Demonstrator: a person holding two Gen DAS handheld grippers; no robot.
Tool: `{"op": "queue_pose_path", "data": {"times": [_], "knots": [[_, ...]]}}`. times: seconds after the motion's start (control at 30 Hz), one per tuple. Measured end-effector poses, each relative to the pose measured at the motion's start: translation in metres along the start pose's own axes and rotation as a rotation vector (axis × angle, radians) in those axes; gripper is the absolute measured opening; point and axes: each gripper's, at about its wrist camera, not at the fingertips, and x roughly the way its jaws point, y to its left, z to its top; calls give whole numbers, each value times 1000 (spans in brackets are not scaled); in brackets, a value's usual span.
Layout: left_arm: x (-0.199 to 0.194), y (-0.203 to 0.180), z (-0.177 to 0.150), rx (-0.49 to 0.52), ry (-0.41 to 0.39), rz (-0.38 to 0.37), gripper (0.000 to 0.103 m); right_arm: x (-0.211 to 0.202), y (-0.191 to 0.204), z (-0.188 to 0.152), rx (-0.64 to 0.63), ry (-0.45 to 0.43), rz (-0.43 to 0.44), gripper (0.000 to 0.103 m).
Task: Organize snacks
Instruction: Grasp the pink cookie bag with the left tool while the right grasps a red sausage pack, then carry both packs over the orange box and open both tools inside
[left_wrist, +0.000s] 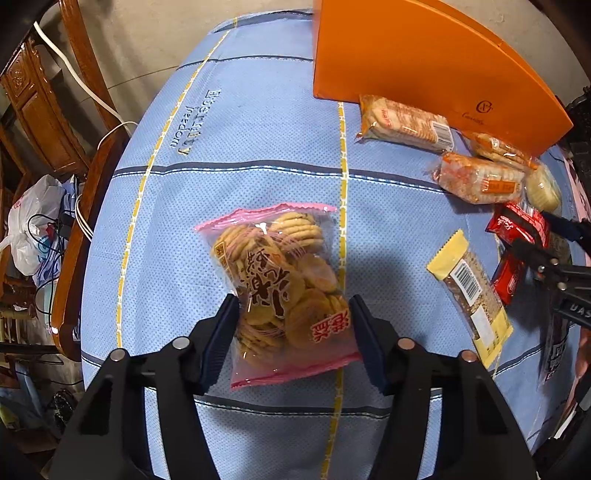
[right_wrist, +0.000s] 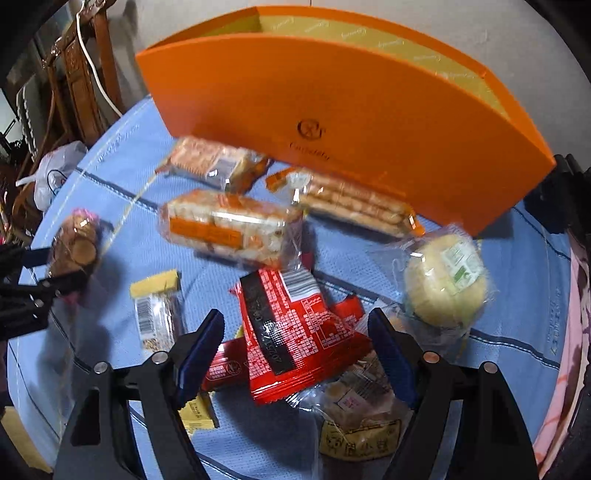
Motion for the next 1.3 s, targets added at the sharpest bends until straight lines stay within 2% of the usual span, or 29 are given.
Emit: {"op": "queue_pose_path", "data": {"times": [0.03, 0.17, 0.3, 0.33, 0.57, 0.83, 1.07, 1.17, 1.3], "knots": [[0, -1, 0, 1, 0, 2, 58, 1, 1, -1, -11, -2, -13, 62], [-1, -2, 0, 5, -3, 1, 56, -1, 2, -2, -10, -5, -7, 58], [-4, 0, 0, 3, -3, -10, 53, -16, -3, -6, 24, -50, 20, 54], [-5, 0, 0, 3, -3, -12, 53, -20, -4, -8, 31, -55, 22, 43], [-15, 6, -3, -9, -19, -34, 50, -44, -11, -17, 83, -93, 68, 43], [-54, 5, -2, 34, -100, -50, 50, -83, -14, -19, 118, -175, 124, 43], [-108, -19, 27, 109, -210, -97, 50, -109, -19, 2, 119, -239, 115, 43], [-127, -38, 54, 158, -257, -102, 50, -118, -23, 19, 115, -266, 103, 43], [-136, -55, 90, 169, -288, -126, 50, -128, -37, 50, 122, -309, 86, 44]]}}
